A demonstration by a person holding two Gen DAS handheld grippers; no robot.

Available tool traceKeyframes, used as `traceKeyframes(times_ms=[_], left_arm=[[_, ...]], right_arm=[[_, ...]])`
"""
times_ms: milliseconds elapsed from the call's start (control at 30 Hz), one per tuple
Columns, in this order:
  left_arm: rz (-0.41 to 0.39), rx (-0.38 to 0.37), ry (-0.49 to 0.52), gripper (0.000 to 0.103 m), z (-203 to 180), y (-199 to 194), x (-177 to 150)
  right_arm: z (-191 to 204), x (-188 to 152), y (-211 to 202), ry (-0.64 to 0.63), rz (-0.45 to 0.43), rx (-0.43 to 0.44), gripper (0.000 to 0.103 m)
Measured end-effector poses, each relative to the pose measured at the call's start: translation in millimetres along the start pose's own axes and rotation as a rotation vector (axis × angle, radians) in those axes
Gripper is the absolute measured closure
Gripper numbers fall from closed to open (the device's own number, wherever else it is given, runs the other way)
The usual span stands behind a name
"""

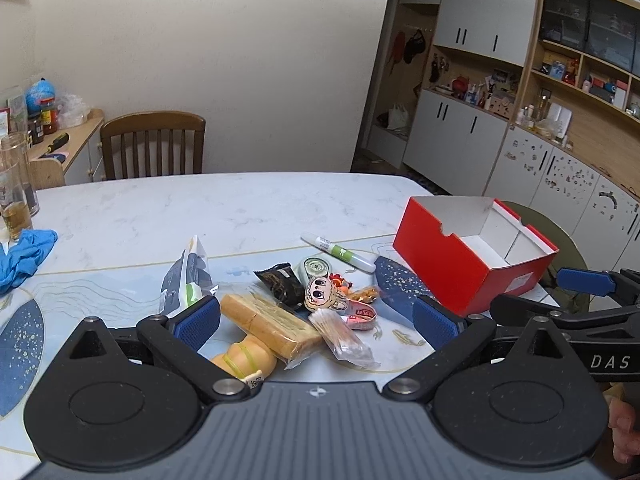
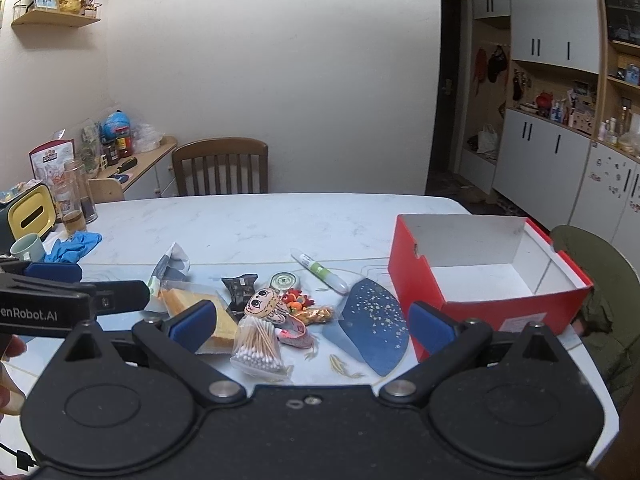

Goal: Organize objects
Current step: 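Move both tools toward the pile of items on the table, then grasp the yellow sausage-bun toy with left gripper while right gripper grasps cotton swab bag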

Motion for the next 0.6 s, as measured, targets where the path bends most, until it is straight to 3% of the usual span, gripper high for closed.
traceKeyframes(times_ms=[300, 467, 600], left_arm=[[0.024, -0.016, -0.023, 0.000, 10.3, 22.0, 8.7], [0.039, 0.035, 0.020, 0.000, 17.5, 43.8, 5.8], [0.106, 0.062, 0.052, 0.000, 27.2, 70.8, -7.7]], right_arm=[[-8.2, 10.8, 34.2, -0.034, 0.051, 0.040, 0.002], [-10.0, 12.1, 58.8, -0.074, 0.091, 0.055, 0.003], [-6.8, 12.0, 81.6, -0.100, 0.134, 0.085, 0.003]])
Point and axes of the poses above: each gripper's, at about its wrist camera, not at the fingertips, and y roughly the way its jaws point, z to its left, x to its top, the point moved 4 cm from there along y, roughly the way its jaws point, and after that the axes turned 13 degrees about z, right-handed, at the moved point
